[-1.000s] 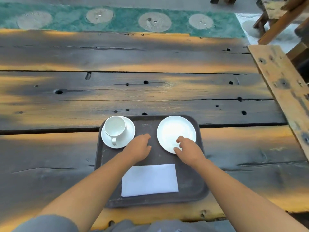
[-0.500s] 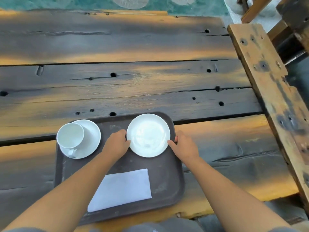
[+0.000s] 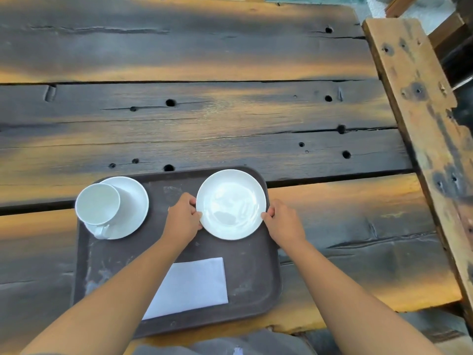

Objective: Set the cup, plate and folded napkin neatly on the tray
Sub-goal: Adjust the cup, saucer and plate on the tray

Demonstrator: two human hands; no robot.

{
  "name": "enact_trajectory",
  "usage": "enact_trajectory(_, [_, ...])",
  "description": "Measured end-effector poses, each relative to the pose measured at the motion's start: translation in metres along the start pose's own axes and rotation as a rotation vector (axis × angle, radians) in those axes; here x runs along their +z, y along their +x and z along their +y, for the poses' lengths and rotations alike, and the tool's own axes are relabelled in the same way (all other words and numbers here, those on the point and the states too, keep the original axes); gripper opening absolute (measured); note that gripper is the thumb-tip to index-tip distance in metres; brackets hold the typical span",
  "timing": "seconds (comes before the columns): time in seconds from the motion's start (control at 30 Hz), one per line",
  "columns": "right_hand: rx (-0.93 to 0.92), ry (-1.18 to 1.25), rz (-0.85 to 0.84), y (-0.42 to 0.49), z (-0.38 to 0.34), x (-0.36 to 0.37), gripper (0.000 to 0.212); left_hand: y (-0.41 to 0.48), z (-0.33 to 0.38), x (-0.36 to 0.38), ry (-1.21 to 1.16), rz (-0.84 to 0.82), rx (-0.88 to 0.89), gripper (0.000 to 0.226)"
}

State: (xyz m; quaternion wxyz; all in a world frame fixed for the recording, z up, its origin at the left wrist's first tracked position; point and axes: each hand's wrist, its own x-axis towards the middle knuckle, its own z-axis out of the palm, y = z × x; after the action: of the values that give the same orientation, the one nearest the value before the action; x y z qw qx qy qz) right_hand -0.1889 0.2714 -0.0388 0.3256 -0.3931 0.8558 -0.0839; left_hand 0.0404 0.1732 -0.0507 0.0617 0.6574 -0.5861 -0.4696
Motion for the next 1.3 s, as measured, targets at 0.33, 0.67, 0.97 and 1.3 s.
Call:
enact_trajectory(0.33, [0.009, 0.031, -0.005, 0.002, -0.002, -0.001, 0.021, 0.0, 0.005, 0.003, -0.095, 0.02, -0.058, 0.019])
enact_trajectory(0.67, [0.028, -0.07, 0.027, -0.007, -0.009, -0.006, 0.02, -0.012, 0.001, -0.016, 0.069, -0.041, 0.014, 0.026])
enact_trajectory(0.97, [-0.096, -0.19, 0.019, -0.054, -0.038, 0.018, 0.021, -0.054, -0.03, -0.046, 0.346, -0.13, 0.162, 0.04])
enact_trajectory(1.3, [-0.276, -0.27, -0.051, -0.109, -0.081, 0.049, 0.034, -0.098, -0.068, -0.073, 0.547, -0.113, 0.232, 0.045])
